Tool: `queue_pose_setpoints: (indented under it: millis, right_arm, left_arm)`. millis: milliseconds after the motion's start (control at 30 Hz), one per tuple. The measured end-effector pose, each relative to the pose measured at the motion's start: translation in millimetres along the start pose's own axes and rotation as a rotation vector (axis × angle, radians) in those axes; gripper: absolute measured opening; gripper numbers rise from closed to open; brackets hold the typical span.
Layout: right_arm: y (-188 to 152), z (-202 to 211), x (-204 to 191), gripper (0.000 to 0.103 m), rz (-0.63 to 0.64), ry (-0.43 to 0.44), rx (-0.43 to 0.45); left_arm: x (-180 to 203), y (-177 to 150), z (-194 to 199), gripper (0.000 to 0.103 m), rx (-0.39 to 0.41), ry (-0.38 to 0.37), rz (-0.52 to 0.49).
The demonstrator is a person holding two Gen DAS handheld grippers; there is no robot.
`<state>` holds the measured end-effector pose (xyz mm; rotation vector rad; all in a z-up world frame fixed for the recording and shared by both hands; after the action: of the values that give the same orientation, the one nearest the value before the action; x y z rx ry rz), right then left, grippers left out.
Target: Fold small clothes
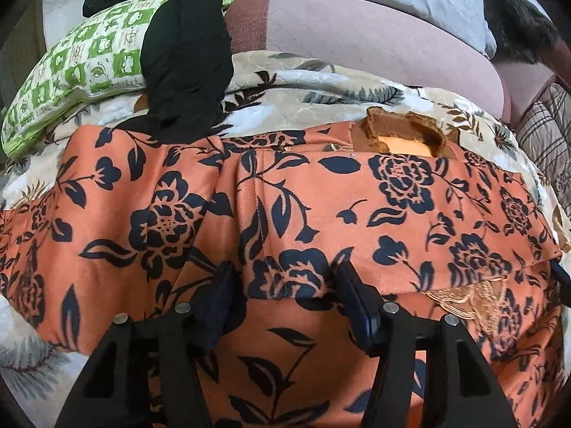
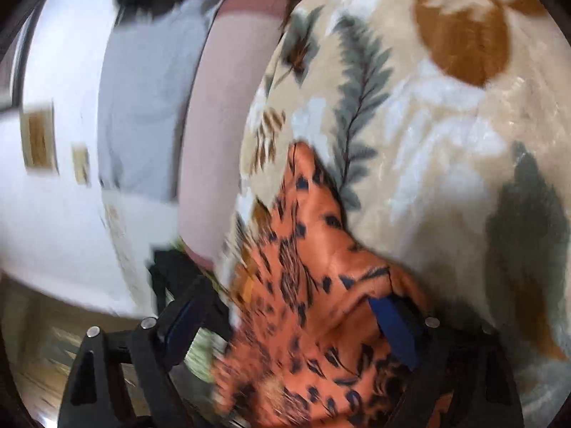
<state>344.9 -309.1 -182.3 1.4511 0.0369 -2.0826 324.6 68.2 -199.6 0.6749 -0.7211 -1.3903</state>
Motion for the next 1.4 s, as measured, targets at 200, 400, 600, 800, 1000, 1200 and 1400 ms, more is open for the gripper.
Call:
queue_pose_setpoints:
  millis: [200,400,600,800,1000,1200,1400]
  right_arm:
    - [15,31,-39,0.091,0.223,-0.013,0.009]
    - [38,-50,-4,0.079,0.439,-0.220,-0.149]
    - [35,-52,-10,0.013,0.581,-0.221,-0.125]
    - [56,-36,7,0.014,0.631,-0.356,-0.044]
    - [21,-3,-56,0.016,0.645,-0.111,-0.077]
    - [6,-15,3,0.013,0.363,-0.183,-0.191]
    - [43,23,5,0.031,0.612,-0.495,-0.036]
  left_arm:
    - [1,5,-5,0.060,0.005,0.003,-0.034]
    - [-2,-4,-11,0.062,-0.003,0.020,-0.033]
    - [0,-4,-13,0.062,0.007,0.010,-0.042]
    - [1,-4,-12,0.062,-0.006,0.003,-0.047]
    - [-3,-2,0,0.063,0.010,0.010,0.001]
    - [0,-3,10,0.067,-0.036,-0.010,-0.041]
    - [-30,13,63,0.067,0.031,-0.033,0.074]
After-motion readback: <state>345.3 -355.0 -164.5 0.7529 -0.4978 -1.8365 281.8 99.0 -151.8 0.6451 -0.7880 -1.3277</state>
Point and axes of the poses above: each gripper's, at about its wrist camera, not at the fingertips, and z roughly against the way its jaws point, x to its right, y to its top, the point moved 10 cm from there along -z, roughly the way its jaws point, and after that the axes turned 15 degrees about x, right-handed, at the moved point
